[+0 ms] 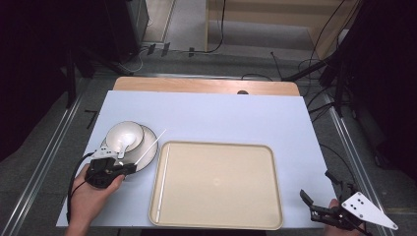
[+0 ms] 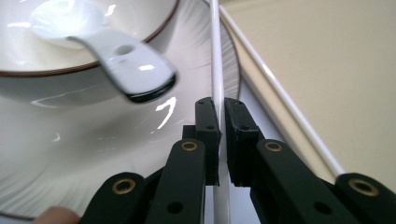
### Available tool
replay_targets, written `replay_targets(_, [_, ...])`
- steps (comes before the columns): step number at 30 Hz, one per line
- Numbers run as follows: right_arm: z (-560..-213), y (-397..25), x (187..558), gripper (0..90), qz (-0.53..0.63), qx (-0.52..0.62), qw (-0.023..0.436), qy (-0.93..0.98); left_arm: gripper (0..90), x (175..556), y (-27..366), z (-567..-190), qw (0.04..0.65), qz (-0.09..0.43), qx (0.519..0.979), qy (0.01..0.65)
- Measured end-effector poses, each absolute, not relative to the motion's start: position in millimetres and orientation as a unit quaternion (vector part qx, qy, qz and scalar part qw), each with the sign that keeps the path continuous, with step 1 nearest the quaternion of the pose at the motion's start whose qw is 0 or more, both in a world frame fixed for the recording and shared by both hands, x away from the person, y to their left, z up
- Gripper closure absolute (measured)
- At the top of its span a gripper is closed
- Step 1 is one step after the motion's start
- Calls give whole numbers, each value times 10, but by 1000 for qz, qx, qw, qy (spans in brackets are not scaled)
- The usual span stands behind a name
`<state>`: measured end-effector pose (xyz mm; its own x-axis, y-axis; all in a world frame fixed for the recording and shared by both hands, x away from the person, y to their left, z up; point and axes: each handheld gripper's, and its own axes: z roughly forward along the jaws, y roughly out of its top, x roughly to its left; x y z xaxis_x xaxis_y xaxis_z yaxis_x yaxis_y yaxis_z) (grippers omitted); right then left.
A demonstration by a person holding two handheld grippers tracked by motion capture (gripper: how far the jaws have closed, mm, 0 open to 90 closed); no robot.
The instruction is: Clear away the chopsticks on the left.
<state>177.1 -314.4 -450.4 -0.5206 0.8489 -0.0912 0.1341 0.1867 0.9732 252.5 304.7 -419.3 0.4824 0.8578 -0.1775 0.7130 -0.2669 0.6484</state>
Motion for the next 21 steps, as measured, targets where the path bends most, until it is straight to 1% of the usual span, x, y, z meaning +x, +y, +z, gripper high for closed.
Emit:
replay_targets(7, [-4502, -3155, 1766, 37, 531, 355, 338, 691, 853, 2491, 2883, -4173, 357, 90, 788, 494])
replay_targets(21, [-4500, -3165, 1763, 37, 531, 357, 338, 690, 853, 2436, 2493, -4214, 352, 88, 796, 484])
